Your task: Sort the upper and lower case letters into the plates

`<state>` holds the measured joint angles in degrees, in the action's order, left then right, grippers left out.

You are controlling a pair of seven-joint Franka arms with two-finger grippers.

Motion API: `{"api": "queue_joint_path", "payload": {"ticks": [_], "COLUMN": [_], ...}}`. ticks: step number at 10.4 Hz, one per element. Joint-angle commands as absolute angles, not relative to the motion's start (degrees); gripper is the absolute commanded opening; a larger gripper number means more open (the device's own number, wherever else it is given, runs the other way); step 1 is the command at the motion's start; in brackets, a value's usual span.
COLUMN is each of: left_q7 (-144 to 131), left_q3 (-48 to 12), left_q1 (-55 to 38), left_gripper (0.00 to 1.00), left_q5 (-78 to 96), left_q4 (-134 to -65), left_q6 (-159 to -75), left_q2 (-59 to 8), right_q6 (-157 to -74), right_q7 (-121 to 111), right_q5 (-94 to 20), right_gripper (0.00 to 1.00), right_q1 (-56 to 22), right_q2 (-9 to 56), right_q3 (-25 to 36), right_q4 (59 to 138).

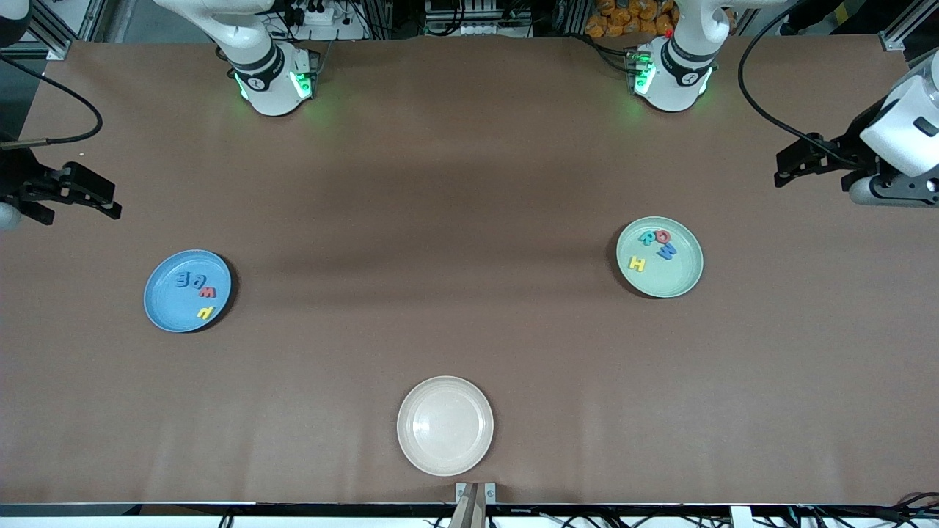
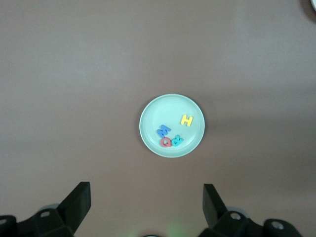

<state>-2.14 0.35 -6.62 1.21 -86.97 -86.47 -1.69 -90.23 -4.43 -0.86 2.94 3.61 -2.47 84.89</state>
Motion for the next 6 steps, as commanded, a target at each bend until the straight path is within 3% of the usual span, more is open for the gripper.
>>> {"api": "queue_joint_path", "payload": {"ticks": [1, 6], "left_q7": [-2.1, -1.7], "left_q3": [1.0, 1.0], "left_q1": [-8.4, -8.6], "left_gripper": [1.00, 1.00], "left_q5": [-1.3, -1.8], "left_q4": [-85.2, -85.2], "left_q6": [-91.5, -94.0], "left_q2": [-3.6, -3.9], "right_q6": [-88.9, -88.2], "right_q7": [-3.8, -4.0], "right_q5": [-1.1, -0.9], "right_gripper": [1.00, 1.00], "right_q1": [2.5, 2.5], "right_q2": [3.9, 3.8], "right_q3": [-1.9, -1.8], "right_q4": [83.3, 83.3]}}
